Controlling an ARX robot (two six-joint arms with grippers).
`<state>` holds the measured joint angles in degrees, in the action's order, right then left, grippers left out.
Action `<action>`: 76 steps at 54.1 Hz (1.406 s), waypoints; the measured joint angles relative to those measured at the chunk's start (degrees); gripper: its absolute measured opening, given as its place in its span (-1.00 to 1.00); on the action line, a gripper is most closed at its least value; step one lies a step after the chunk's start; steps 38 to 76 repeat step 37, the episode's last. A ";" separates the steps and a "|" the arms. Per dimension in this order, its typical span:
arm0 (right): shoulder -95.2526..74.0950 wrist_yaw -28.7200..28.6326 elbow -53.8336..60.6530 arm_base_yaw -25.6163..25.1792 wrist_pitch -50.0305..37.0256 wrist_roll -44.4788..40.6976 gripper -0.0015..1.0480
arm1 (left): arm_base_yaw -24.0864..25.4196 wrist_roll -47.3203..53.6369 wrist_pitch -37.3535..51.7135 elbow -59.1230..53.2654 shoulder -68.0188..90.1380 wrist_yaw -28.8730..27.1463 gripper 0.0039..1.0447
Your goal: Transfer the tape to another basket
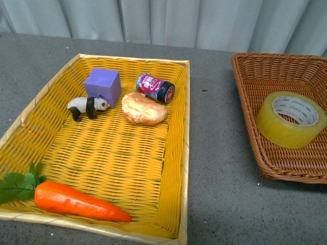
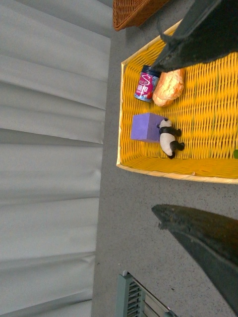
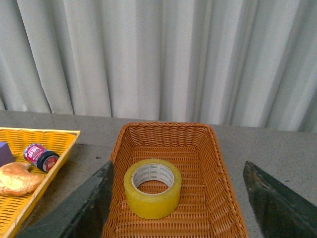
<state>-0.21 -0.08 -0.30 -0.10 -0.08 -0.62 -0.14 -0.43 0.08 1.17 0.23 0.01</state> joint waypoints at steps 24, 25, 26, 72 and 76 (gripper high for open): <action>0.00 0.00 0.00 0.00 0.00 0.04 0.83 | 0.00 0.15 0.00 0.00 0.00 0.00 0.88; 0.00 0.00 0.00 0.00 0.00 0.04 0.83 | 0.00 0.15 0.00 0.00 0.00 0.00 0.88; 0.00 0.00 0.00 0.00 0.00 0.04 0.83 | 0.00 0.13 0.00 0.00 0.00 0.00 0.88; 0.00 0.00 0.00 0.00 0.00 0.04 0.83 | 0.00 0.13 0.00 0.00 0.00 0.00 0.88; 0.00 0.00 0.00 0.00 0.00 0.04 0.83 | 0.00 0.13 0.00 0.00 0.00 0.00 0.88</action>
